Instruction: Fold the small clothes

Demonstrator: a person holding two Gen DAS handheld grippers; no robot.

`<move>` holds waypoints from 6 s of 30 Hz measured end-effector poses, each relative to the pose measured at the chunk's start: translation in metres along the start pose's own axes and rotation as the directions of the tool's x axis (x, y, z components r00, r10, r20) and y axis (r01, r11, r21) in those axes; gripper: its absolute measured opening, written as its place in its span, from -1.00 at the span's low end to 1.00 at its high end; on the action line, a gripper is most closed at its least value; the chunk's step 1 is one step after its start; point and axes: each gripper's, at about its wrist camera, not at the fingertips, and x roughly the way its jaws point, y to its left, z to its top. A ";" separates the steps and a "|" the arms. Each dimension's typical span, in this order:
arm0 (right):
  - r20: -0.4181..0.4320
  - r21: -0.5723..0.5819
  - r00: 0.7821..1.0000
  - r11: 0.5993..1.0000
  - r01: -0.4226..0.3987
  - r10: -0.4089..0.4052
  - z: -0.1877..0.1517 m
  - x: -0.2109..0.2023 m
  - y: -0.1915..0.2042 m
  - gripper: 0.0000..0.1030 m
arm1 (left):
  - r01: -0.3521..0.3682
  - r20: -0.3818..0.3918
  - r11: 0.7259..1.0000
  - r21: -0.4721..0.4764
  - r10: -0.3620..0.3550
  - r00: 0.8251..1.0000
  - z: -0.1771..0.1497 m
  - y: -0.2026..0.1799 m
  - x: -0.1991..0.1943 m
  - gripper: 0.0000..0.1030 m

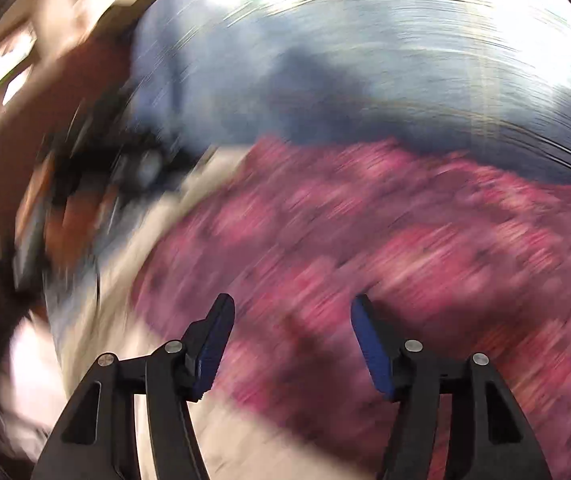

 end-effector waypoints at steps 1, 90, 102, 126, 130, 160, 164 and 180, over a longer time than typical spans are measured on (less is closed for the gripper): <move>-0.010 -0.050 1.000 0.999 0.008 -0.009 -0.007 0.005 0.018 0.22 | -0.004 -0.013 1.000 0.007 0.004 1.000 -0.003 -0.002 -0.001 0.39; 0.165 0.621 0.984 0.767 -0.160 0.072 0.036 -0.040 -0.288 0.31 | 0.166 -0.030 0.983 0.080 -0.164 0.986 -0.041 -0.210 0.105 0.15; 0.145 0.563 0.989 0.825 -0.049 -0.040 0.010 -0.062 -0.313 -0.75 | 0.114 -0.043 0.976 0.187 -0.108 0.993 -0.061 -0.250 0.137 0.15; 0.177 0.640 0.964 0.721 -0.266 0.198 -0.089 -0.125 -0.291 -0.85 | 0.108 -0.152 0.978 0.180 -0.081 0.985 -0.150 -0.211 0.102 0.16; 0.153 0.670 0.972 0.705 -0.234 0.178 -0.093 -0.129 -0.294 -0.64 | 0.112 -0.152 0.966 0.233 -0.078 0.985 -0.153 -0.208 0.080 0.16; -0.006 0.367 0.984 0.915 0.168 -0.179 0.018 -0.018 -0.306 -0.60 | -0.227 0.160 0.877 0.423 0.174 0.972 -0.075 -0.282 0.153 0.64; -0.012 0.382 0.987 0.911 0.152 -0.160 0.014 -0.023 -0.310 -0.59 | -0.204 0.152 0.896 0.395 0.156 0.976 -0.072 -0.274 0.152 0.67; 0.011 0.472 0.983 0.868 0.154 -0.181 -0.014 -0.099 -0.324 -0.07 | -0.159 0.108 0.929 0.335 0.130 0.986 -0.071 -0.269 0.153 0.65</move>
